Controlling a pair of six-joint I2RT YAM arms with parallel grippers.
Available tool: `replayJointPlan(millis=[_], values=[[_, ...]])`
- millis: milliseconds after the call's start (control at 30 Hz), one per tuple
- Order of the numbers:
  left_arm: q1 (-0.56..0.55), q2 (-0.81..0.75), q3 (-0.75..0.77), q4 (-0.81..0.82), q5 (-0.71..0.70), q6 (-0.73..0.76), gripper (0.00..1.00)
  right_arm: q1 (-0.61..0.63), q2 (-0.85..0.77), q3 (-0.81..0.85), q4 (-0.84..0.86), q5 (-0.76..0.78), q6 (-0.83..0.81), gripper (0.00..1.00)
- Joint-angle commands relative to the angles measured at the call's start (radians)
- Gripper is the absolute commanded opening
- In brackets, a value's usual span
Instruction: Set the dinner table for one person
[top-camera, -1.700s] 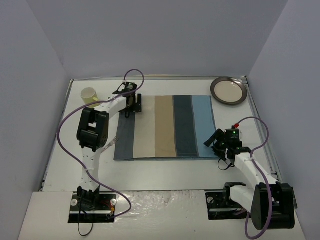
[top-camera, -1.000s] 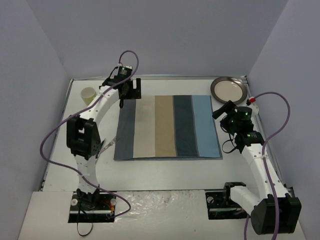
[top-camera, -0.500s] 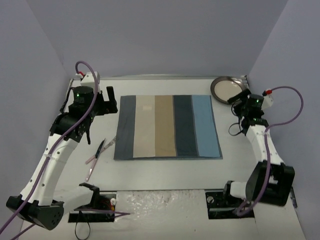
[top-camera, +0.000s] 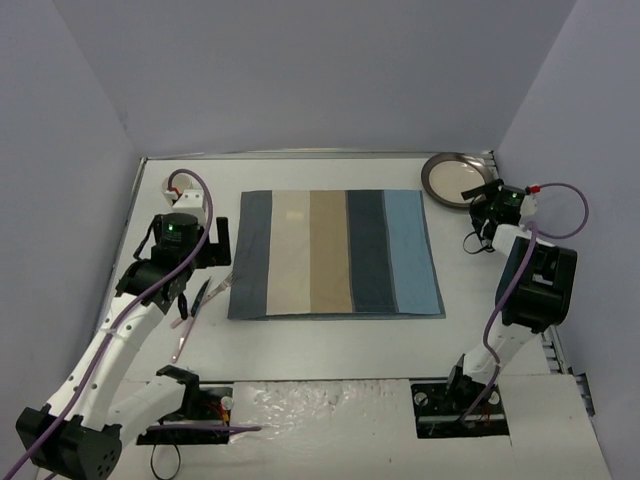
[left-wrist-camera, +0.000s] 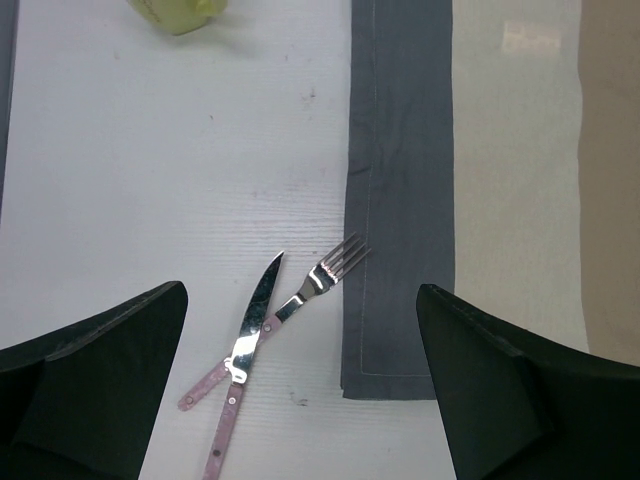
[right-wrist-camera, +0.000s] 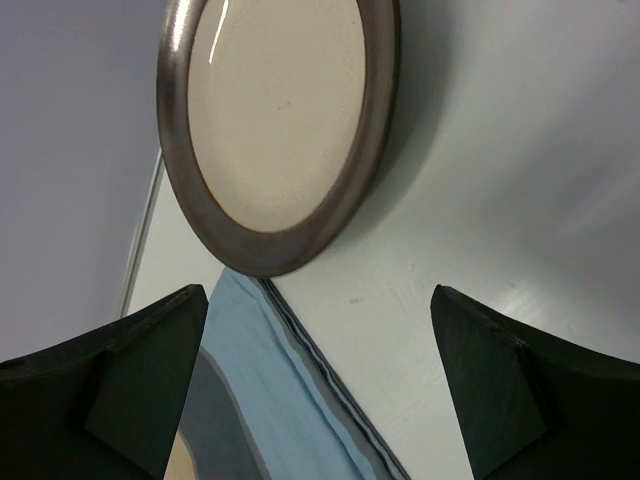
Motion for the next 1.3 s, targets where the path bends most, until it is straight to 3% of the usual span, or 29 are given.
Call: replayJointPlan(millis=[0,300,767,1100,1267], values=[[0.020,-0.008,0.012,0.074,-0.063,0.028,0.97,-0.012,0.085,0.119,0.165,-0.043,0.043,0.89],[0.027,0.008,0.005,0.072,-0.086,0.028,0.97,-0.012,0.241,0.205,0.208,-0.052,0.121,0.81],[0.027,0.017,0.002,0.074,-0.101,0.027,0.97,-0.016,0.368,0.212,0.281,-0.050,0.202,0.58],[0.029,0.018,-0.001,0.077,-0.106,0.028,0.97,-0.024,0.390,0.183,0.387,-0.078,0.287,0.05],[0.029,0.018,-0.002,0.080,-0.101,0.028,0.97,-0.029,0.374,0.158,0.483,-0.103,0.334,0.00]])
